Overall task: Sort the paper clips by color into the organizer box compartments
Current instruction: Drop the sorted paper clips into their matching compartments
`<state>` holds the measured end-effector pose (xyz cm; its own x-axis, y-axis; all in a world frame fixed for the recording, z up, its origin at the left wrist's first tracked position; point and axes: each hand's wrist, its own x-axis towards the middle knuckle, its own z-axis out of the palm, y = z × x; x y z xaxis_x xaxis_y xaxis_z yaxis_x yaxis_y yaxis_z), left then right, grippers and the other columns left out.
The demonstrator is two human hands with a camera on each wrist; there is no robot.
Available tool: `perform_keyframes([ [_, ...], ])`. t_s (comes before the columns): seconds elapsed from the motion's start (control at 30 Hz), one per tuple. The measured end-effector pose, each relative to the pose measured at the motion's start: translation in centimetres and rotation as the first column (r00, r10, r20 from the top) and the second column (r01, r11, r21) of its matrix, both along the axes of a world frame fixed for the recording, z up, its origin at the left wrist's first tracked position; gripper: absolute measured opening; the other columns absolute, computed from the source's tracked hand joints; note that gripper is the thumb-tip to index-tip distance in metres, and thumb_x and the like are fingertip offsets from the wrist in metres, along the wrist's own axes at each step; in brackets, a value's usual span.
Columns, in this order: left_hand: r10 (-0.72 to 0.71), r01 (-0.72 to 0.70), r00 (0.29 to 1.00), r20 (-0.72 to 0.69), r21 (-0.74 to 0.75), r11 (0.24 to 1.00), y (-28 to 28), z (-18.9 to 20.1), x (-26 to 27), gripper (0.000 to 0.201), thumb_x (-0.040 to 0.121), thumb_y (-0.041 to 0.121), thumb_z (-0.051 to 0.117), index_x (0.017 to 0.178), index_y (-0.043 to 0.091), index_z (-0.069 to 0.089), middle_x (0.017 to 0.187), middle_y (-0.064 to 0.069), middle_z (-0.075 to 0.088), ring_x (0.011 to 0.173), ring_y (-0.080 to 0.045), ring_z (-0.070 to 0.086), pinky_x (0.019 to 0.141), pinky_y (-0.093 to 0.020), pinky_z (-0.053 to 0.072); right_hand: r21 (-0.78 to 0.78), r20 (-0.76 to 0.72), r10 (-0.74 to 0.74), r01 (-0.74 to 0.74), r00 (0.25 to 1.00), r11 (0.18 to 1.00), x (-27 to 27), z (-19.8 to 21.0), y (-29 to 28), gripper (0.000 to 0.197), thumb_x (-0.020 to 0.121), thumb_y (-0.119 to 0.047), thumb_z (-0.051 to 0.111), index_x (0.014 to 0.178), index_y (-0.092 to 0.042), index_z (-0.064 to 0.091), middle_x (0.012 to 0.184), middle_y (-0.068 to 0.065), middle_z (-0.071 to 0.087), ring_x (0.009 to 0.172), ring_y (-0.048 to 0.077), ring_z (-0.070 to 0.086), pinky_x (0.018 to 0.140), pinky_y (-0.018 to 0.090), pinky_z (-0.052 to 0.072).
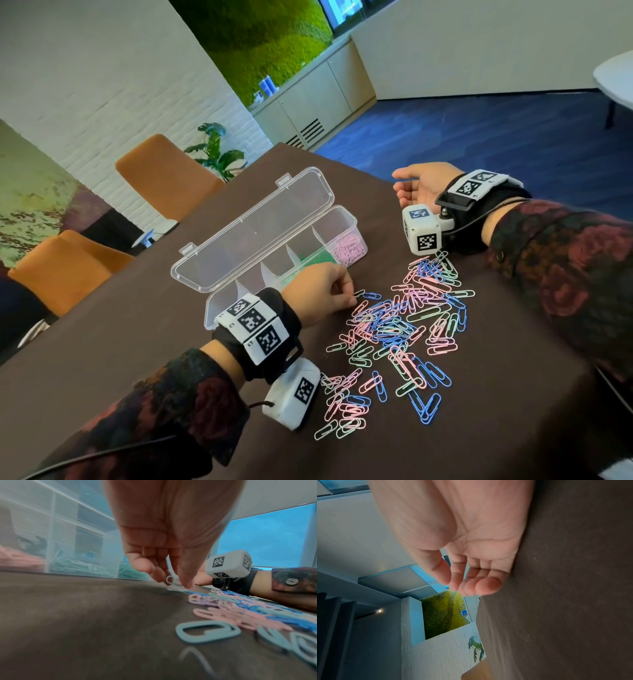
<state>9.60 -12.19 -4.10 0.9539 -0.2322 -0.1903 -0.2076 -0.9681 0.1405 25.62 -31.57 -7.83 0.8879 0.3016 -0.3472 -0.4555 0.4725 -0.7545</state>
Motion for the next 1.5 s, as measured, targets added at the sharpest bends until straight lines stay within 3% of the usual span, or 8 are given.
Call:
perform_keyframes([
  [0.2, 0.008, -0.007, 0.998, -0.066, 0.019, 1.0, -0.7, -0.1, 1.5, 0.02, 0.083, 0.016, 0.07, 0.096, 0.015, 0.055, 0.073, 0.012, 0.05, 0.068, -0.008, 0.048, 0.066, -0.017, 0.039, -0.002, -0.013, 0.004, -0.004, 1.0, 1.0, -0.2, 0.1, 0.0, 0.019, 0.091, -0.017, 0.059, 0.079, -0.004, 0.054, 0.07, 0.003, 0.049, 0.056, 0.012, 0.045, 0.04, 0.015, 0.044],
  [0.3, 0.0, 0.01, 0.995, -0.102, 0.09, 0.996, -0.5, -0.2, 1.9, 0.013, 0.086, 0.02, 0.068, 0.087, 0.018, 0.054, 0.07, 0.013, 0.048, 0.062, -0.001, 0.044, 0.057, -0.008, 0.032, 0.004, -0.016, -0.003, 0.003, 1.0, 1.0, -0.2, 0.1, 0.0, 0.018, 0.09, -0.017, 0.06, 0.08, -0.004, 0.054, 0.07, 0.003, 0.05, 0.056, 0.012, 0.046, 0.041, 0.015, 0.045],
  [0.5, -0.027, 0.038, 0.994, -0.105, 0.11, 0.993, 0.3, 0.0, 0.7, 0.018, 0.088, 0.021, 0.064, 0.077, 0.022, 0.05, 0.073, 0.012, 0.05, 0.068, -0.007, 0.047, 0.059, -0.009, 0.034, -0.004, -0.013, 0.008, -0.008, 1.0, 1.0, -0.3, 0.1, 0.0, 0.019, 0.09, -0.018, 0.06, 0.08, -0.003, 0.055, 0.07, 0.003, 0.05, 0.057, 0.012, 0.046, 0.041, 0.014, 0.045],
  [0.67, 0.025, -0.027, 0.995, -0.094, -0.023, 0.999, 2.0, 1.1, -1.7, 0.025, 0.083, 0.017, 0.07, 0.07, 0.027, 0.051, 0.069, 0.012, 0.055, 0.058, 0.0, 0.047, 0.062, -0.011, 0.037, -0.015, -0.015, 0.006, -0.007, 1.0, 1.0, -0.2, 0.1, -0.1, 0.018, 0.09, -0.018, 0.06, 0.081, -0.003, 0.056, 0.07, 0.003, 0.05, 0.057, 0.012, 0.047, 0.042, 0.015, 0.046],
  [0.87, 0.022, -0.052, 0.966, -0.257, -0.111, 0.992, 2.5, 0.3, -4.7, 0.028, 0.08, 0.011, 0.074, 0.08, 0.028, 0.052, 0.066, 0.01, 0.056, 0.058, -0.001, 0.048, 0.063, -0.015, 0.04, -0.008, -0.012, 0.006, -0.007, 1.0, 1.0, 0.0, -0.1, -0.1, 0.018, 0.09, -0.018, 0.06, 0.082, -0.003, 0.055, 0.073, 0.003, 0.05, 0.057, 0.012, 0.047, 0.042, 0.015, 0.046],
  [1.1, -0.001, 0.011, 0.975, -0.221, 0.043, 0.999, 2.2, -0.1, -5.1, 0.025, 0.084, 0.021, 0.069, 0.071, 0.029, 0.05, 0.067, 0.011, 0.055, 0.057, -0.001, 0.048, 0.06, -0.015, 0.038, -0.012, -0.023, -0.003, 0.003, 1.0, 1.0, -0.2, 0.0, -0.1, 0.018, 0.09, -0.017, 0.06, 0.081, -0.003, 0.054, 0.072, 0.003, 0.05, 0.057, 0.012, 0.046, 0.041, 0.016, 0.045],
  [1.37, -0.024, 0.012, 0.987, -0.16, -0.078, 0.997, 1.2, 0.4, -6.7, 0.025, 0.085, 0.017, 0.068, 0.071, 0.027, 0.05, 0.064, 0.01, 0.054, 0.057, -0.001, 0.048, 0.06, -0.014, 0.038, -0.019, -0.012, 0.001, -0.001, 1.0, 1.0, -0.2, 0.1, -0.2, 0.017, 0.09, -0.017, 0.06, 0.082, -0.003, 0.054, 0.071, 0.003, 0.05, 0.057, 0.012, 0.047, 0.04, 0.016, 0.045],
  [1.5, -0.078, 0.076, 0.99, -0.114, -0.014, 0.997, 0.1, -0.1, -7.1, 0.024, 0.084, 0.018, 0.066, 0.074, 0.028, 0.047, 0.068, 0.011, 0.052, 0.059, 0.002, 0.047, 0.058, -0.011, 0.034, -0.015, -0.014, -0.005, 0.004, 1.0, 1.0, -0.3, 0.1, -0.1, 0.016, 0.09, -0.017, 0.06, 0.082, -0.004, 0.054, 0.071, 0.003, 0.05, 0.056, 0.012, 0.047, 0.041, 0.016, 0.045],
])
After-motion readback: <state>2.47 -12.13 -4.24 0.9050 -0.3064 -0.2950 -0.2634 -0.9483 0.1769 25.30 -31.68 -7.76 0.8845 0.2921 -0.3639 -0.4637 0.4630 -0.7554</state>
